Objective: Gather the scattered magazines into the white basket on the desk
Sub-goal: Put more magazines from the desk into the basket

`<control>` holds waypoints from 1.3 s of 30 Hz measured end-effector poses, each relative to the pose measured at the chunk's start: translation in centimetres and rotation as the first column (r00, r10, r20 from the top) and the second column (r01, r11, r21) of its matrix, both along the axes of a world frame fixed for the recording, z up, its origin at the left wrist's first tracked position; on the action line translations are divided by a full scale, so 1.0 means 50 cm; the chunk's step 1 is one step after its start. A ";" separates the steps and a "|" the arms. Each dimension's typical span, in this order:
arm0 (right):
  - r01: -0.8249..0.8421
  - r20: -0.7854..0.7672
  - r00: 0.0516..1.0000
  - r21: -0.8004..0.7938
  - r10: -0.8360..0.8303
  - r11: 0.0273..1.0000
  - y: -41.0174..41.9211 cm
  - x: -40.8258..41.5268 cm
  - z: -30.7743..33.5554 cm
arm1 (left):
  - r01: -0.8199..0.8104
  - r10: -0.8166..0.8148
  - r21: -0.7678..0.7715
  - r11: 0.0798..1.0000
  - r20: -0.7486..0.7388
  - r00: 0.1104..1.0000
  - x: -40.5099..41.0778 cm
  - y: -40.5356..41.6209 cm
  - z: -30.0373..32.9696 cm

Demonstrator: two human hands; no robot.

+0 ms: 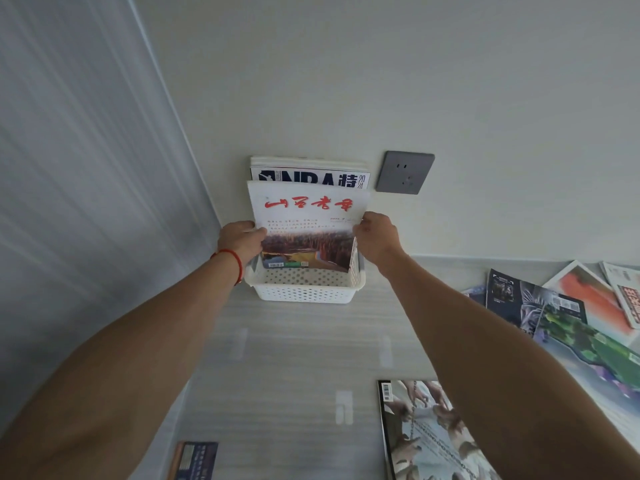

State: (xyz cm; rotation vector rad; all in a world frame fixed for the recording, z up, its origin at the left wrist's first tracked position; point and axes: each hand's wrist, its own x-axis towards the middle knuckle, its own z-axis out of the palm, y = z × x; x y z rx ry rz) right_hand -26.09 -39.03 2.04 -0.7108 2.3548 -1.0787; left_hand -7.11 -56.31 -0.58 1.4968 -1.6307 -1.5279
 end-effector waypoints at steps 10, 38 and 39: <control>-0.046 -0.015 0.999 -0.053 0.045 0.998 0.132 0.019 -0.058 | 0.028 0.032 -0.213 0.977 0.275 0.961 -0.011 0.112 0.027; -0.413 -0.231 0.730 0.601 0.643 0.684 0.798 0.022 -0.273 | 0.799 -0.631 -0.143 0.584 0.538 0.558 -0.155 0.814 -0.096; -0.434 -0.253 0.687 0.608 0.681 0.665 0.796 0.021 -0.272 | 0.800 -0.618 -0.154 0.580 0.556 0.556 -0.146 0.810 -0.102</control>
